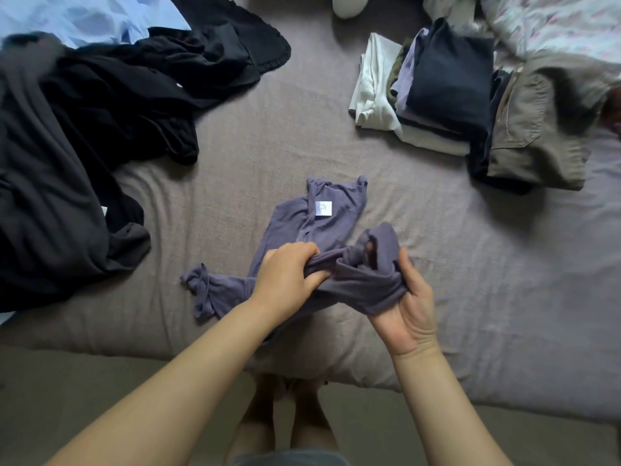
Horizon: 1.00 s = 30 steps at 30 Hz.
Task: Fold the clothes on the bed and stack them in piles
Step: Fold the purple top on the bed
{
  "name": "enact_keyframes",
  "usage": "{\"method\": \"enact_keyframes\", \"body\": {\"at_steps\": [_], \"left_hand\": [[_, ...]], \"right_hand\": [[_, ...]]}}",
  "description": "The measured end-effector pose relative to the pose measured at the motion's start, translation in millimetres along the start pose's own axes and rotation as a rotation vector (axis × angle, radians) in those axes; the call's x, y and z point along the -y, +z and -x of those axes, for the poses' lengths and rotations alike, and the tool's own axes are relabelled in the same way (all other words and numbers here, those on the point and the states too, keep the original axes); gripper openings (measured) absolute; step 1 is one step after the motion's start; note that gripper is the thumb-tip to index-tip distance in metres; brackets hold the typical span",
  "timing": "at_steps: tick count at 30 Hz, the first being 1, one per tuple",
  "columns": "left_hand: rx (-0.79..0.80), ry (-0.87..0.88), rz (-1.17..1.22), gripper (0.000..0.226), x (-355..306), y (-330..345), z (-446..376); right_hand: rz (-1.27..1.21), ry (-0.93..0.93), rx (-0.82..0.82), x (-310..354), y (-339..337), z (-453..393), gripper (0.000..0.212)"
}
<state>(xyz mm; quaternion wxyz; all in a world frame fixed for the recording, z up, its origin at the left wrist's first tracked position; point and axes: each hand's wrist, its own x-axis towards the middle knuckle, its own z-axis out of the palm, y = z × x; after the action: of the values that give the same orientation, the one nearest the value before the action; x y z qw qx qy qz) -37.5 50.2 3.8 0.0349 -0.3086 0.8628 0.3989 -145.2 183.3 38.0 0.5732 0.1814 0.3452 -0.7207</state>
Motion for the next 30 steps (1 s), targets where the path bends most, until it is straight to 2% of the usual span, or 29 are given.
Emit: {"method": "enact_keyframes", "body": {"at_steps": [2, 4, 6, 7, 9, 12, 15, 17, 19, 22, 25, 27, 30], "left_hand": [[-0.066, 0.000, -0.091, 0.024, -2, 6, 3], [-0.189, 0.015, 0.099, 0.030, -9, 4, 9], [-0.333, 0.022, 0.380, 0.024, -19, -3, 17], [-0.327, -0.003, 0.514, 0.022, -24, -6, 19], [-0.165, -0.116, 0.727, 0.029, -30, -8, 21], [0.023, -0.202, 0.709, 0.019, -28, 2, 23], [-0.048, -0.171, 0.717, 0.014, -26, 10, 22], [-0.131, -0.256, 0.940, 0.016, -28, 5, 20], [-0.203, -0.338, 1.128, 0.014, -26, -5, 13], [-0.341, -0.386, 1.049, 0.009, -12, -23, 1], [-0.455, -0.405, 0.968, 0.020, 6, -40, -10], [-0.444, -0.401, 0.944, 0.020, 12, -47, -14], [-0.268, -0.323, 1.001, 0.013, 3, -45, -15]], "right_hand": [[-0.074, -0.033, 0.011, -4, 2, 1, 0.060], [-0.048, -0.040, 0.045, -10, 5, 2, 0.048], [0.045, 0.008, 0.042, -13, 7, 0, 0.039], [0.104, 0.021, 0.034, -14, 10, -2, 0.047], [0.211, 0.011, -0.019, -15, 11, -2, 0.059], [0.373, -0.040, -0.115, -18, 7, -2, 0.047], [0.609, -0.110, -0.175, -19, 4, -1, 0.034], [0.706, -0.186, -0.298, -16, -1, 1, 0.027], [0.694, -0.255, -0.427, -7, -12, 4, 0.025], [0.701, -0.276, -0.547, 7, -35, 9, 0.013], [0.606, -0.312, -0.688, 17, -59, 11, 0.004], [0.471, -0.349, -0.745, 21, -70, 9, 0.008], [0.286, -0.409, -0.762, 33, -86, 6, 0.013]]}}
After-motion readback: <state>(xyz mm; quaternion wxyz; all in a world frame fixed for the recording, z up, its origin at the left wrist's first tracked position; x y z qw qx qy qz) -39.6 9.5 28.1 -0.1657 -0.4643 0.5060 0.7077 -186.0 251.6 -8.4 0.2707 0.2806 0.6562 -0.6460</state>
